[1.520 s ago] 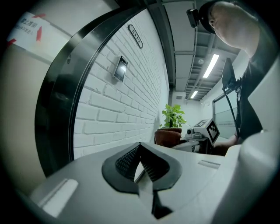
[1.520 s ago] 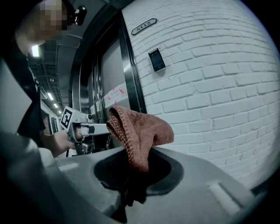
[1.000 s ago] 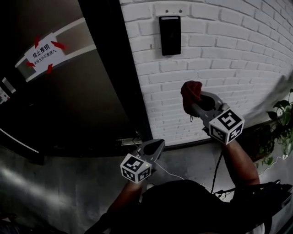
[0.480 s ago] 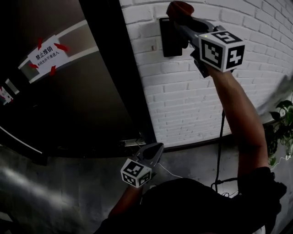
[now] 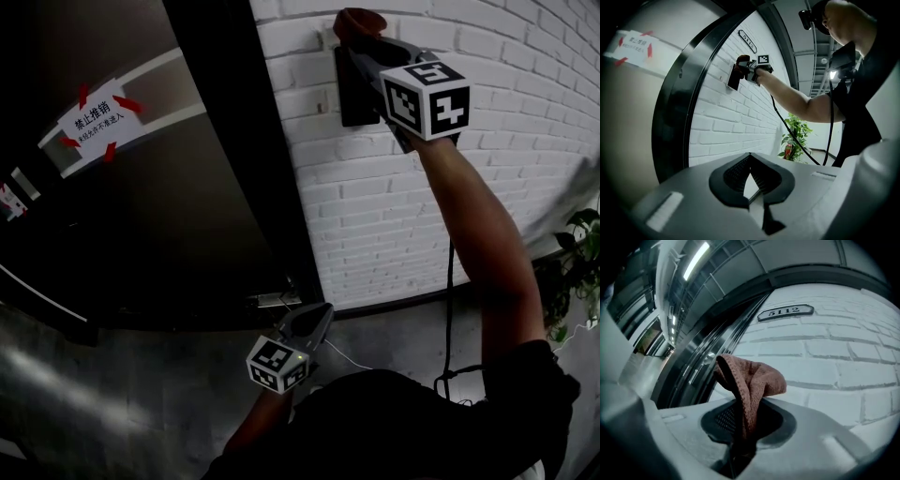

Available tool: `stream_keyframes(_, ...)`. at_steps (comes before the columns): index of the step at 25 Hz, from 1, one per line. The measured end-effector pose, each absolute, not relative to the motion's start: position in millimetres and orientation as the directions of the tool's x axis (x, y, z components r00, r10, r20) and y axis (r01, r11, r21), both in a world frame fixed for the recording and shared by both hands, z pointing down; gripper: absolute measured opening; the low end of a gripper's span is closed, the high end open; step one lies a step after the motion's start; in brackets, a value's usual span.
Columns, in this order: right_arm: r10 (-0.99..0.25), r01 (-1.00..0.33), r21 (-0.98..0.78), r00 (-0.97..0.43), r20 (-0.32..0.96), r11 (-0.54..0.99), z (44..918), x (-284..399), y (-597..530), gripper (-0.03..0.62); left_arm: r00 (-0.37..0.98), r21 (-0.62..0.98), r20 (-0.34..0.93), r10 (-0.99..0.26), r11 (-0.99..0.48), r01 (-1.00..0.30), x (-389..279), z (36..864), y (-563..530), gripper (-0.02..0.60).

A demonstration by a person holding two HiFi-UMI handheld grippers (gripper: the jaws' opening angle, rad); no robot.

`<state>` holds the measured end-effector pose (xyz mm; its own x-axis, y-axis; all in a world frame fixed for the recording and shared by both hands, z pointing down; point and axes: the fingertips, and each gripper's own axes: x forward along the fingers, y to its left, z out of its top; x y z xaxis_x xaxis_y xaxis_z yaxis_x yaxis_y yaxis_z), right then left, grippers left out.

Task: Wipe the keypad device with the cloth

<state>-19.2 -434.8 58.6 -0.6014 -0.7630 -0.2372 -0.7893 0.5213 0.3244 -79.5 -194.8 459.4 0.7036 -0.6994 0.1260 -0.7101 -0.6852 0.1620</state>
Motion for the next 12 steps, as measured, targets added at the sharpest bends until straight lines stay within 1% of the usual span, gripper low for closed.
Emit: stream_keyframes(12, -0.775, -0.793, 0.310, -0.595, -0.212, 0.524, 94, -14, -435, 0.058, 0.715, 0.173, 0.134, -0.686, -0.694, -0.699, -77, 463, -198, 0.017)
